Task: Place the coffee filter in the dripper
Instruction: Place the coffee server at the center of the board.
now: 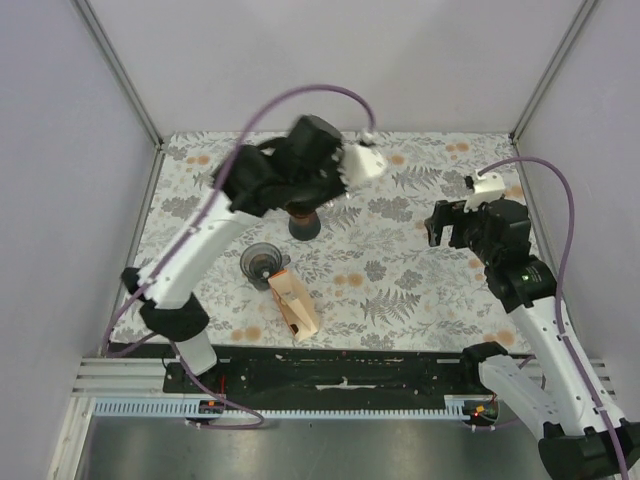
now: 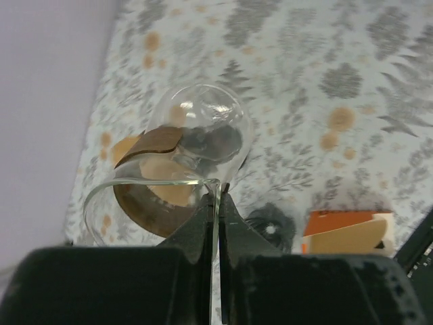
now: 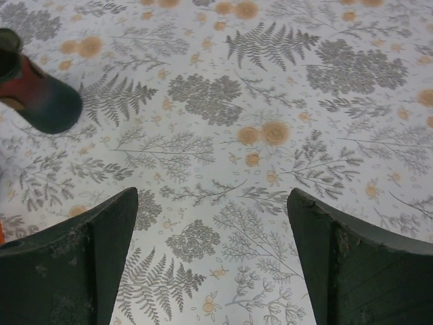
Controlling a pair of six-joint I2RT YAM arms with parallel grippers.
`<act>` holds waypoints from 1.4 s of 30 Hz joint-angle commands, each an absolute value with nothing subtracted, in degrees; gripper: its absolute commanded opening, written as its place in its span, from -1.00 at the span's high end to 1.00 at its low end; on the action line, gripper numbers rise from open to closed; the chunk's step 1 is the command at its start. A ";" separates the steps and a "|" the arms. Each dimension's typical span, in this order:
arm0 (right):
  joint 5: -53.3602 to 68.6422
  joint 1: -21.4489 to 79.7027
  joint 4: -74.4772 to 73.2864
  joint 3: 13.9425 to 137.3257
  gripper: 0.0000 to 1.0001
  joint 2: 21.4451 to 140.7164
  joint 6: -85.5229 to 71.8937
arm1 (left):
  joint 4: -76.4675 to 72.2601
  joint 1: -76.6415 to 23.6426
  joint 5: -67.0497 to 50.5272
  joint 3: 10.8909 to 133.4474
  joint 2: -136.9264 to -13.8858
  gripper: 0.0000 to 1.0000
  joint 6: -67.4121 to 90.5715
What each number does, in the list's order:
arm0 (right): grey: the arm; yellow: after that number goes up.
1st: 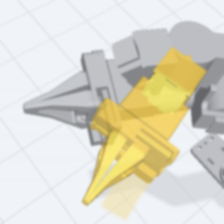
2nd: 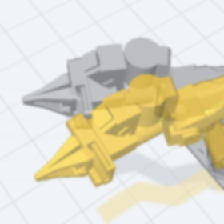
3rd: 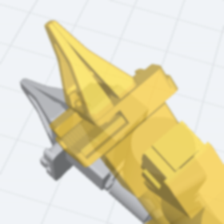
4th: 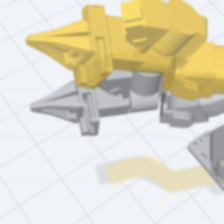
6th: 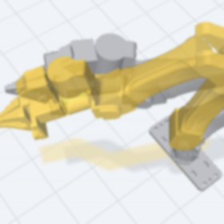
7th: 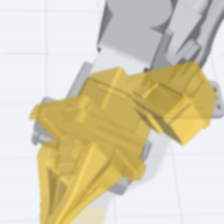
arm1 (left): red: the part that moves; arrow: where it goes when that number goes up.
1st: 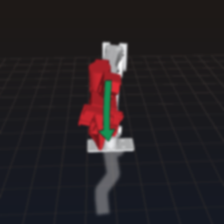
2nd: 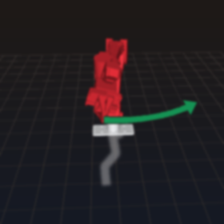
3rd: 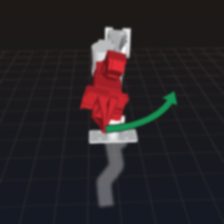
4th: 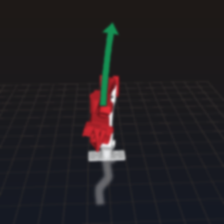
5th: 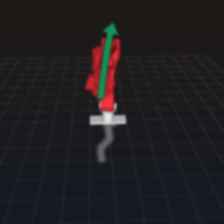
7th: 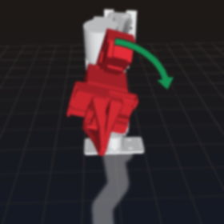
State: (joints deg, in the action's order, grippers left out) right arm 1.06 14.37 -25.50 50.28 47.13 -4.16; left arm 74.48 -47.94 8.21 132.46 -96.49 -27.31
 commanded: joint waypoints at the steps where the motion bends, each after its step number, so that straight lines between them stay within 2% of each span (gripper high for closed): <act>1: -1.49 9.24 -27.77 49.57 -0.96 43.51 -6.06 | 83.59 -62.55 14.68 131.93 -102.73 0.96 -29.26; 4: -1.84 5.81 -27.95 48.43 -0.96 41.40 -7.12 | 79.65 -67.32 13.10 127.72 -105.55 0.96 -31.99; 13: -3.34 3.78 -28.74 49.04 -0.96 43.42 -7.38 | 60.48 -67.33 0.62 106.36 -107.31 0.96 -36.03; 23: -0.88 3.69 -28.92 48.95 -0.96 43.59 -6.68 | 53.26 -64.34 -7.38 99.23 -110.56 0.96 -37.88; 24: -0.79 3.69 -28.92 48.96 -0.96 43.59 -6.68 | 53.09 -64.42 -7.56 98.88 -110.65 0.91 -38.23; 25: -0.53 3.60 -28.92 48.96 -0.96 43.51 -6.59 | 53.26 -64.34 -7.73 98.70 -110.74 0.73 -38.49; 26: -0.35 3.69 -28.92 48.96 -0.96 43.42 -6.50 | 53.44 -64.34 -7.82 98.70 -110.92 0.51 -38.32; 27: -0.18 3.69 -28.92 49.04 -0.96 43.50 -6.42 | 54.05 -64.34 -8.26 98.88 -110.92 0.15 -38.15; 28: -0.26 3.60 -28.83 49.04 -0.96 43.42 -6.24 | 54.57 -64.34 -8.35 99.40 -110.74 -0.03 -37.97; 29: -0.26 3.69 -28.74 49.04 -0.96 43.50 -6.15 | 55.10 -64.25 -8.44 99.93 -110.13 -0.34 -37.71; 30: -0.18 3.69 -28.74 49.04 -0.96 43.33 -6.15 | 55.63 -64.16 -8.44 100.80 -109.43 -0.46 -37.53; 37: 2.98 3.60 -28.48 48.95 -0.96 44.21 -5.80 | 58.62 -59.34 -9.49 106.61 -99.86 -0.63 -34.37; 40: 3.78 3.69 -28.21 48.78 -0.96 44.21 -5.80 | 60.37 -50.57 -13.95 106.70 -95.02 -0.64 -31.82; 42: 4.04 3.69 -28.04 48.61 -0.96 44.21 -5.63 | 62.13 -41.27 -18.18 106.44 -92.65 -0.64 -29.63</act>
State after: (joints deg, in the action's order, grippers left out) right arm 2.35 3.88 -29.36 48.77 44.23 -6.24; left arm 58.74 -55.70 -11.09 103.61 -100.84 -35.09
